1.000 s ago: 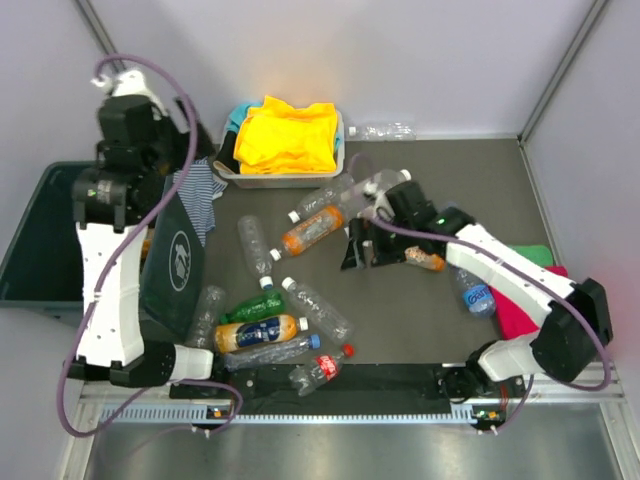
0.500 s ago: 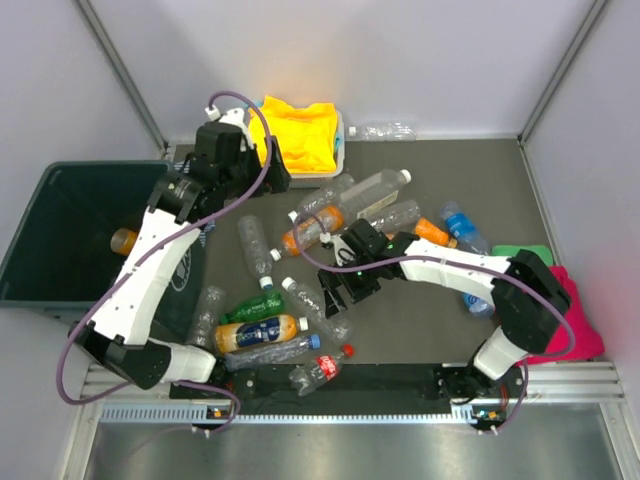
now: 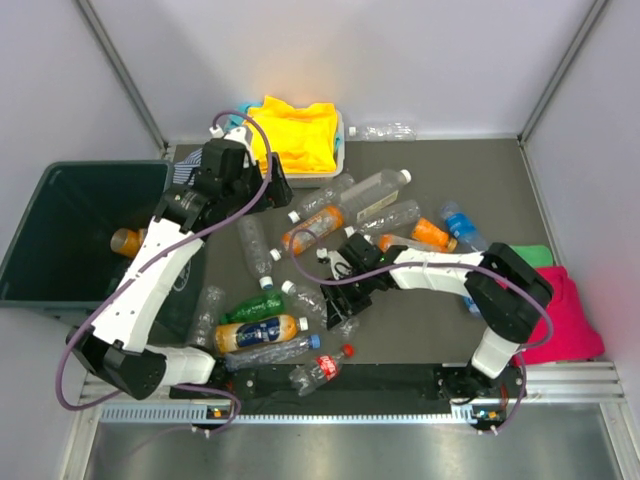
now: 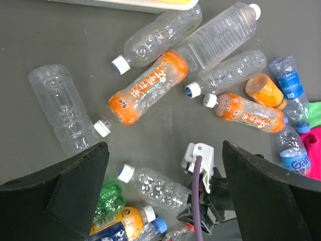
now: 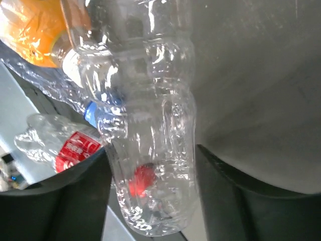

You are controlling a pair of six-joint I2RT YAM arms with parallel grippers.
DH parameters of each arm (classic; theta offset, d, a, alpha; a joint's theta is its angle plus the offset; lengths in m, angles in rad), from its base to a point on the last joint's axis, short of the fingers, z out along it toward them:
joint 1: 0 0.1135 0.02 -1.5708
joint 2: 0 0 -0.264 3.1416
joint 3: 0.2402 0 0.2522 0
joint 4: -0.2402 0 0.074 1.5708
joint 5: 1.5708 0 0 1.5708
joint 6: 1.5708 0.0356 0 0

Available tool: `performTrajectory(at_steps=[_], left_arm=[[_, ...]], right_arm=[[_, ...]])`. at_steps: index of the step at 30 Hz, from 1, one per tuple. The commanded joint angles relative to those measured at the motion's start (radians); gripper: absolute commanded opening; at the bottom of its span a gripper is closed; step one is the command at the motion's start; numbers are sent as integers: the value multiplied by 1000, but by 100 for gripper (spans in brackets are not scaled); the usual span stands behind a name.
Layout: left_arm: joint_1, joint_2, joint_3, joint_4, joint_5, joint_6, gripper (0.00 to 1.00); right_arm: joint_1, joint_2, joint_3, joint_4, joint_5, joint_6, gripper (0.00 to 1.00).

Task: Put the plastic bottles in the bin
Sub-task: Pick up the plastic bottle at the center of the board.

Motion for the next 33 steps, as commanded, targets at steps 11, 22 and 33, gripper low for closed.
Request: performTrajectory(at_steps=[11,22,33], left_arm=[[-2,-65,-75,71,146,-38,99],[-6,-117,-284,324,389,-167,99],[-81,-149,-427,614,366,-331,97]], right_arm=[[15,-234,3,-8,263,67,23],[15,-405,130,32,486,94,23],[15,-448,208,93,376,103,26]])
